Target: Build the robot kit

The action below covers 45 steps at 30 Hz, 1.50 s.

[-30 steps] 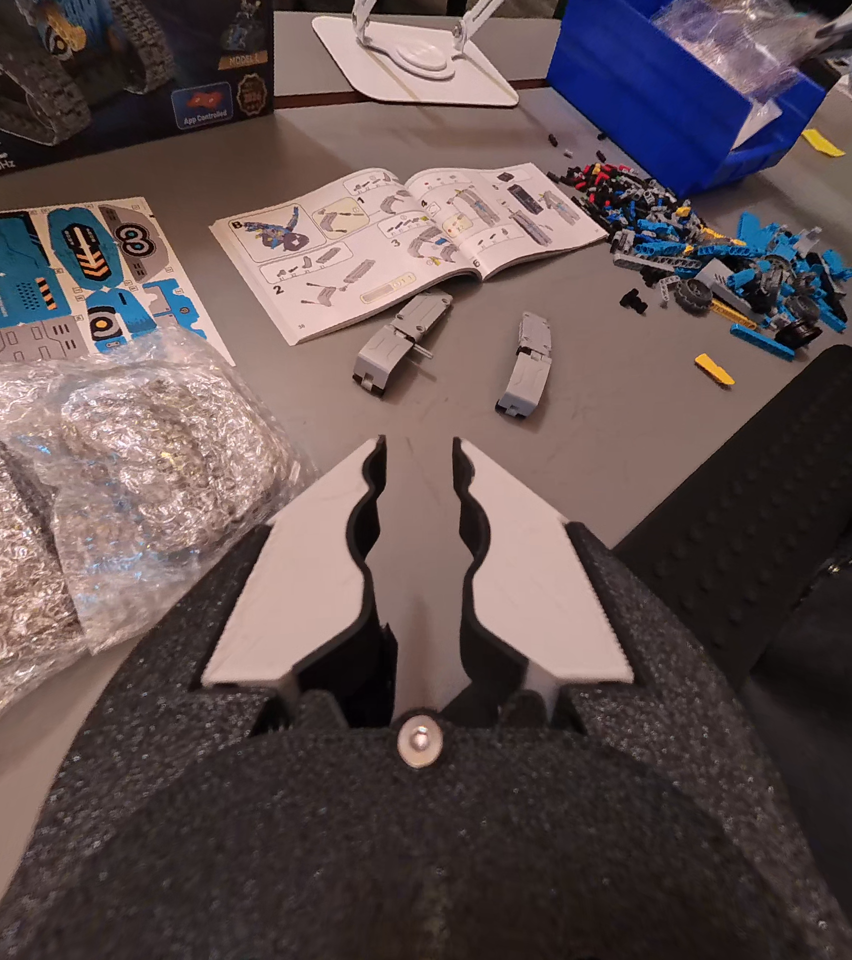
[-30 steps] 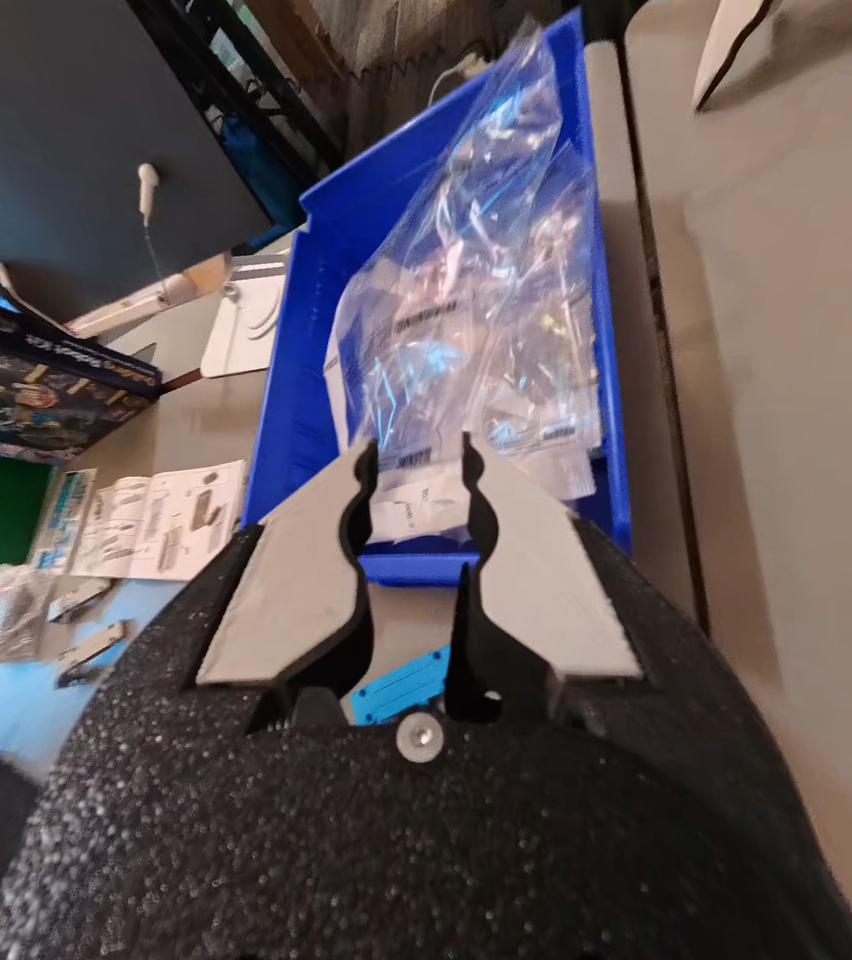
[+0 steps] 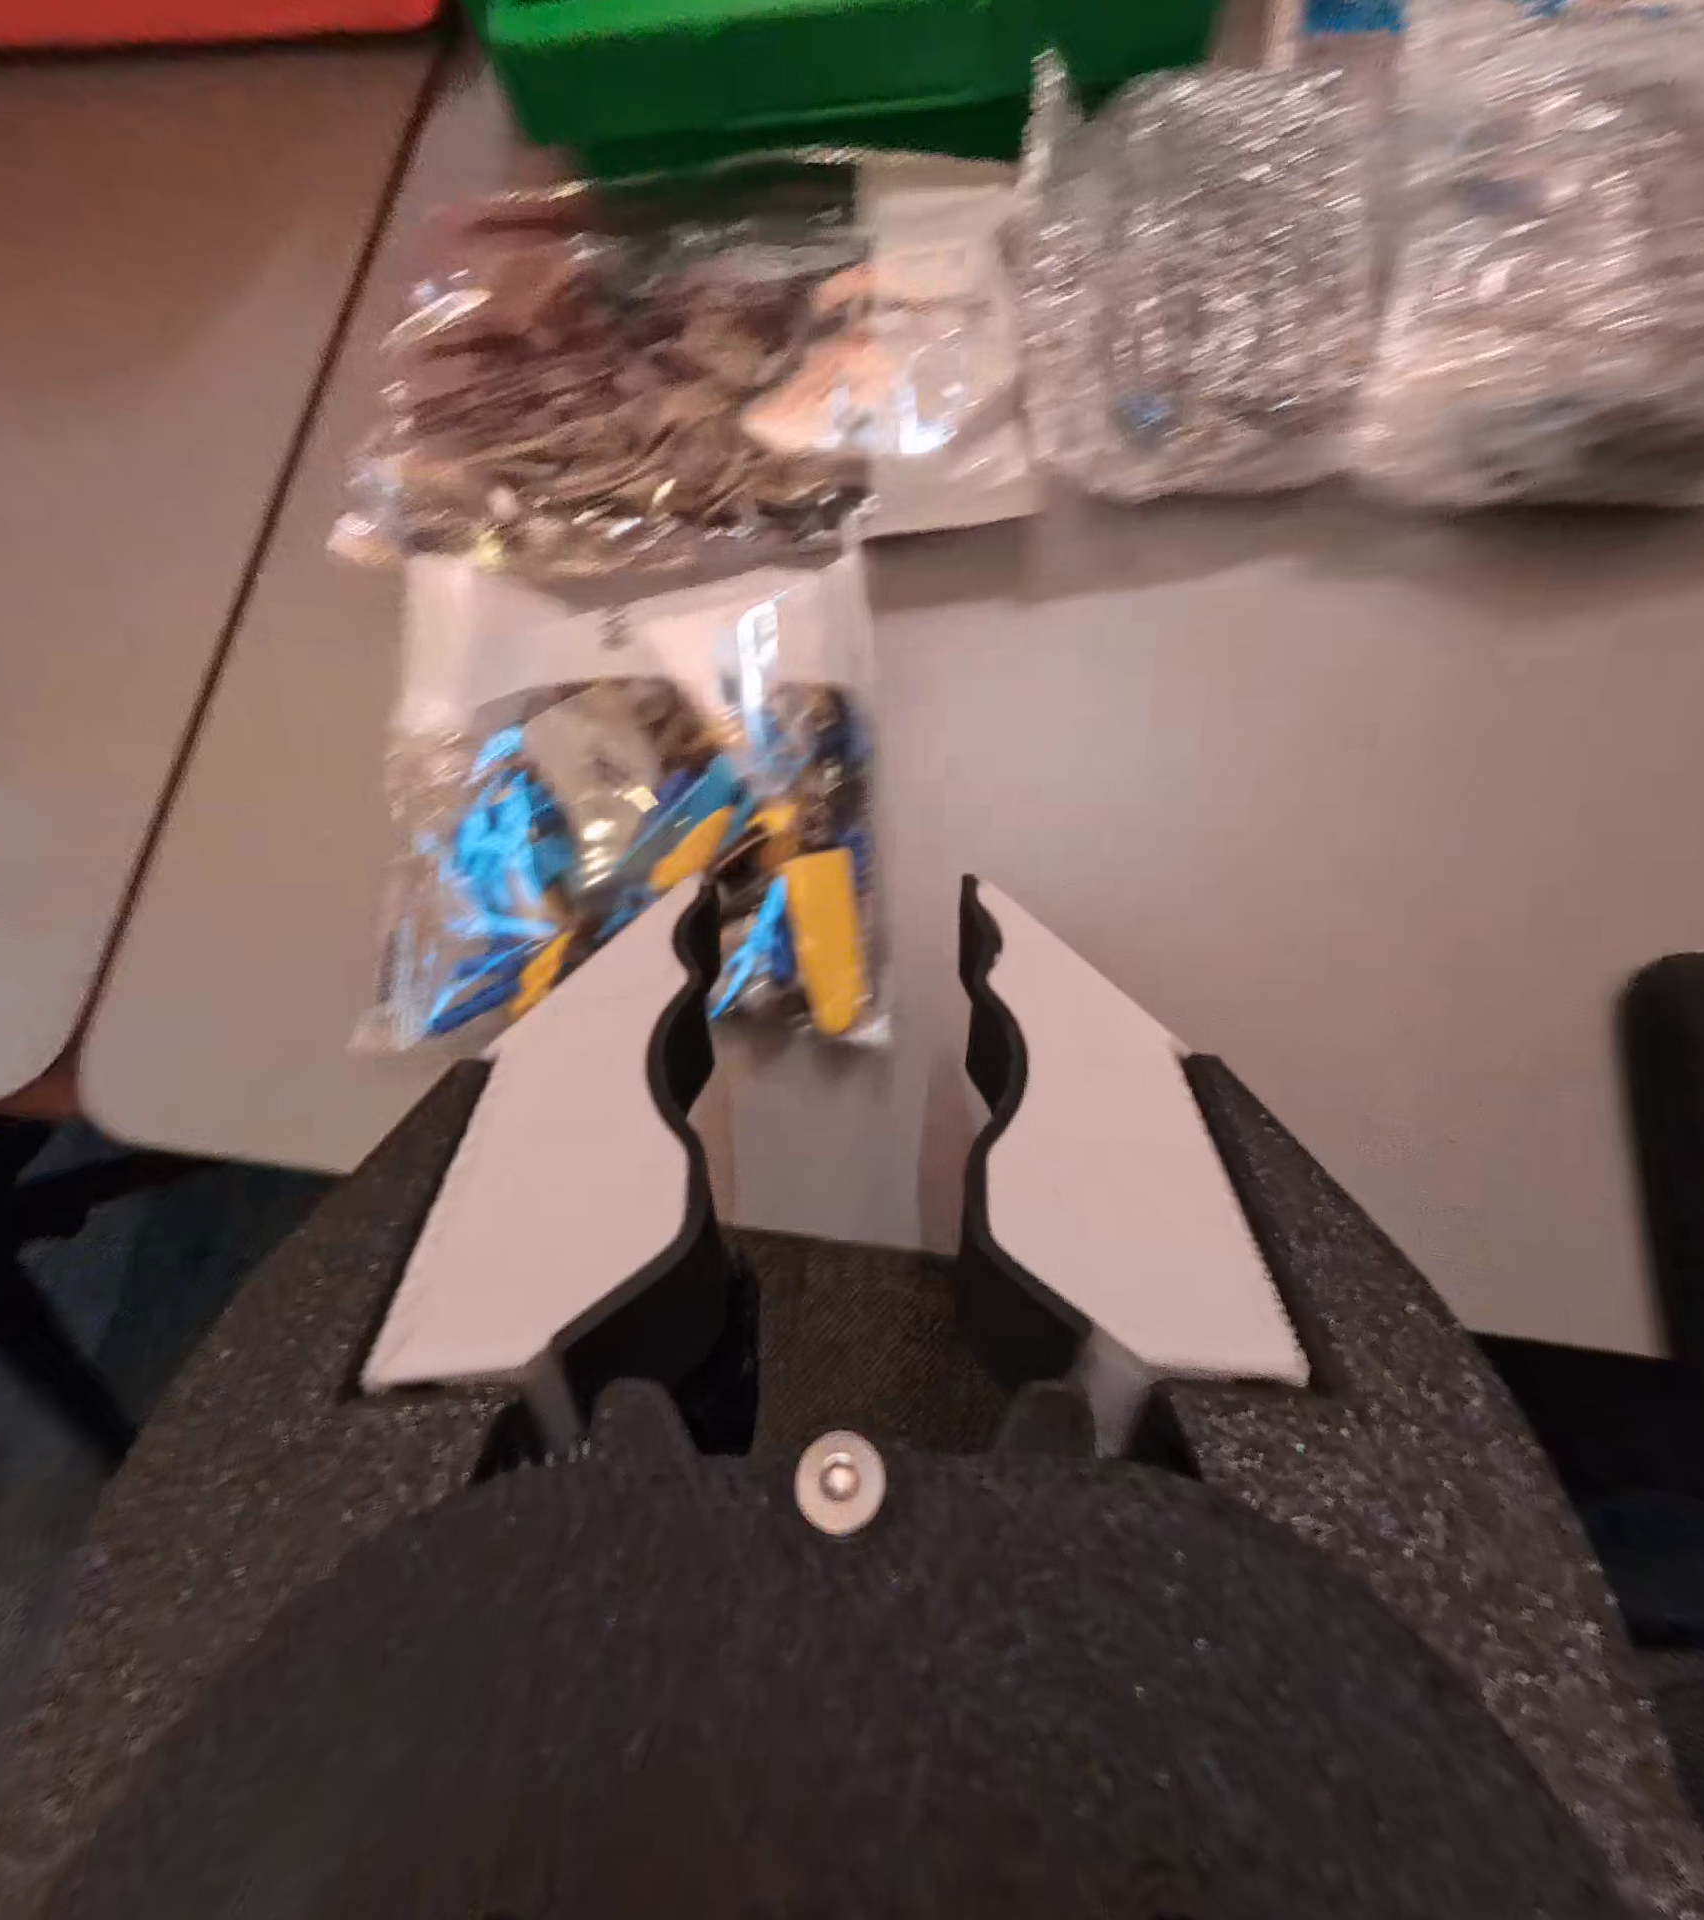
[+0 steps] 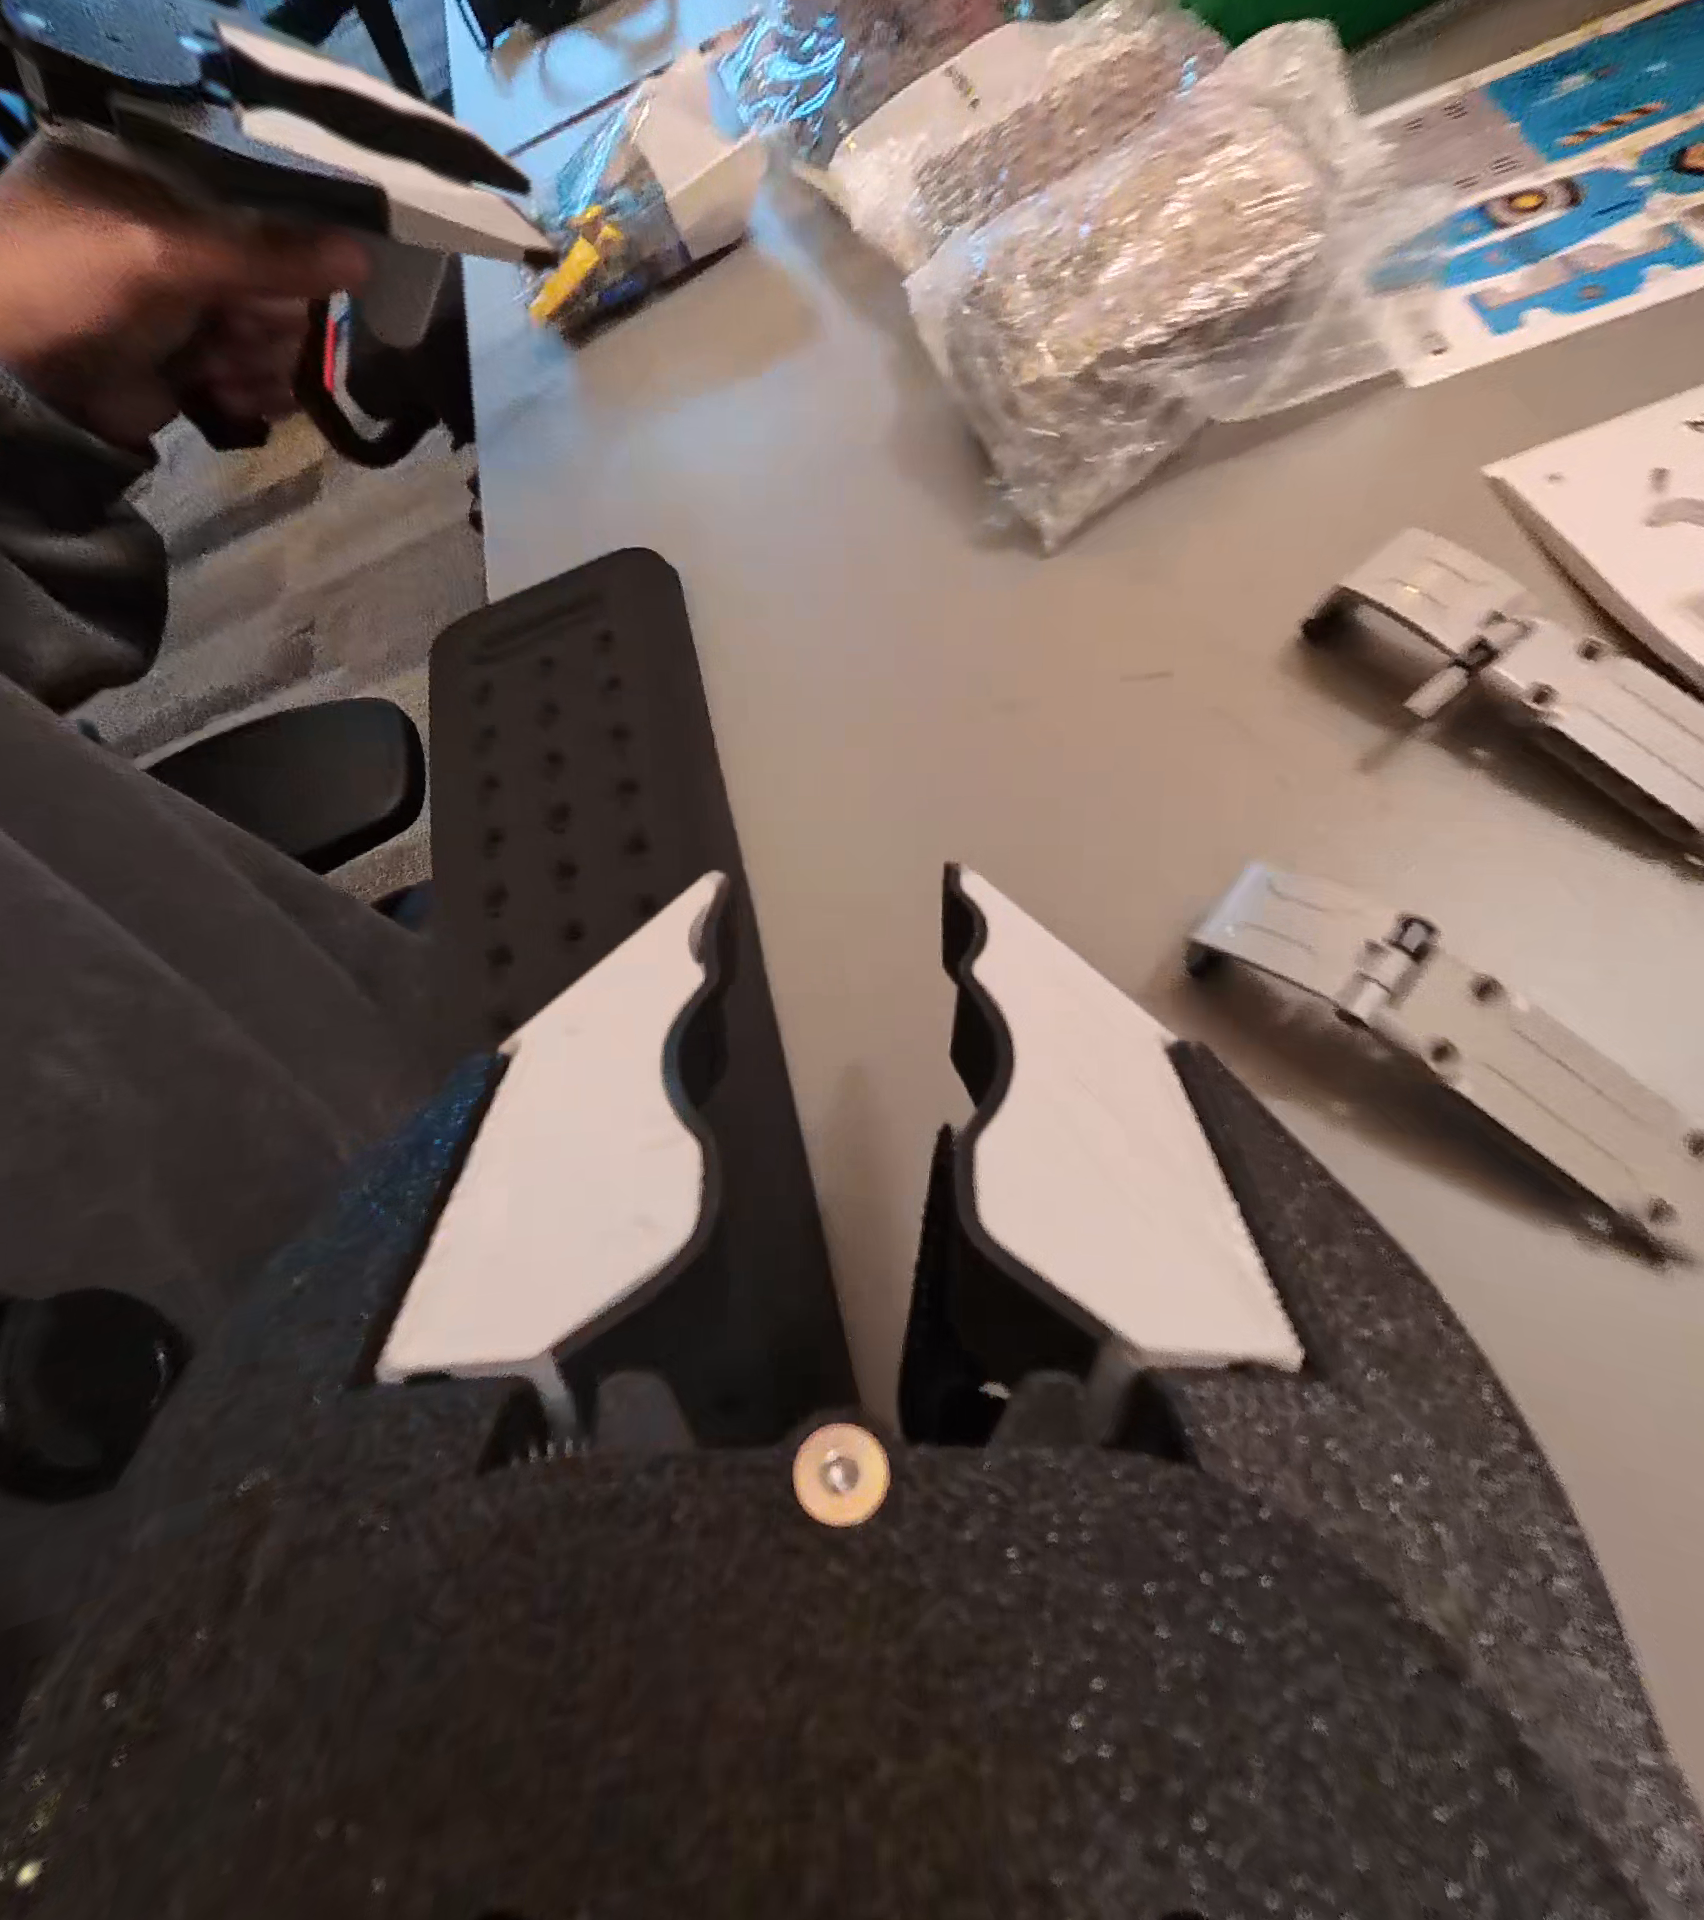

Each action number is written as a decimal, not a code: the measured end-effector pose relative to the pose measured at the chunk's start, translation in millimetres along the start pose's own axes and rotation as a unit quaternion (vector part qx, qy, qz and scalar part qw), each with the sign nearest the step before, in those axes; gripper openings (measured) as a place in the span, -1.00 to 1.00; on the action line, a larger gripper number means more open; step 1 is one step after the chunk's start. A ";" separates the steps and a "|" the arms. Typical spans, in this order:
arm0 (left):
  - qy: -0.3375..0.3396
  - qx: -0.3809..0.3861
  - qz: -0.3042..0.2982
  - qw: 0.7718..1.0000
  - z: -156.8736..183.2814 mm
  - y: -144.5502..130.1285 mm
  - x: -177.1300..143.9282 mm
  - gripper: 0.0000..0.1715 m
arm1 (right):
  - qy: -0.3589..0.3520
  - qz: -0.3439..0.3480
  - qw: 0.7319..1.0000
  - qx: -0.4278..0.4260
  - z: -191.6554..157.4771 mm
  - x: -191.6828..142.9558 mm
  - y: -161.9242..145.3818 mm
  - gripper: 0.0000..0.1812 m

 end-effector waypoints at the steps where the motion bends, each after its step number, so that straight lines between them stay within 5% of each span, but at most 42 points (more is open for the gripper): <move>1: 0.022 0.006 -0.001 1.000 -10.0 -4.5 -2.0 -0.38 | 0.005 -0.005 1.000 -0.002 -3.6 7.7 2.9 -0.58; 4: 0.107 -0.011 0.051 0.993 -52.1 -5.3 -13.5 -0.39 | 0.024 -0.007 1.000 -0.006 -15.0 25.2 13.5 -0.59; 8: -0.048 -0.182 0.050 0.981 -100.8 -19.6 7.9 -0.37 | 0.041 -0.013 0.999 -0.006 -23.9 40.3 22.0 -0.60; 15: -0.100 -0.095 0.025 0.990 -106.2 -32.5 37.8 -0.59 | 0.019 -0.027 0.999 0.000 -27.2 42.8 24.1 -0.62; 19: -0.104 -0.066 0.018 0.992 -103.8 -33.4 40.3 -1.00 | 0.010 -0.021 1.000 0.017 -26.9 40.9 22.8 -0.62; 33: -0.089 -0.042 0.083 0.992 -92.2 20.4 3.3 -1.00 | -0.053 0.043 0.995 0.077 23.0 -14.1 8.4 -0.69; 36: -0.064 -0.063 0.048 0.995 -95.1 20.7 12.3 -1.00 | -0.044 0.036 0.995 0.077 25.9 -11.9 2.3 -0.69; 38: -0.097 -0.107 -0.012 0.989 -92.6 10.7 28.3 -0.57 | -0.038 0.035 0.996 0.073 26.9 -10.2 -0.6 -0.69; 39: -0.101 -0.127 -0.029 0.986 -93.1 6.2 35.7 -0.51 | -0.032 0.035 0.996 0.073 27.3 -9.3 -1.9 -0.69; 45: -0.084 -0.141 -0.067 0.984 -82.6 -6.9 53.8 -0.49 | -0.009 0.037 0.996 0.081 34.1 -9.3 -7.2 -0.69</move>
Point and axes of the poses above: each gripper's, where its closed fingertips meet, x out along the fingers, y out of its top, z = x × y across the jaws, the point moved 7 cm from there along -x, back along the fingers, and after that the axes turned 5 degrees about z, right-handed, at the moved point
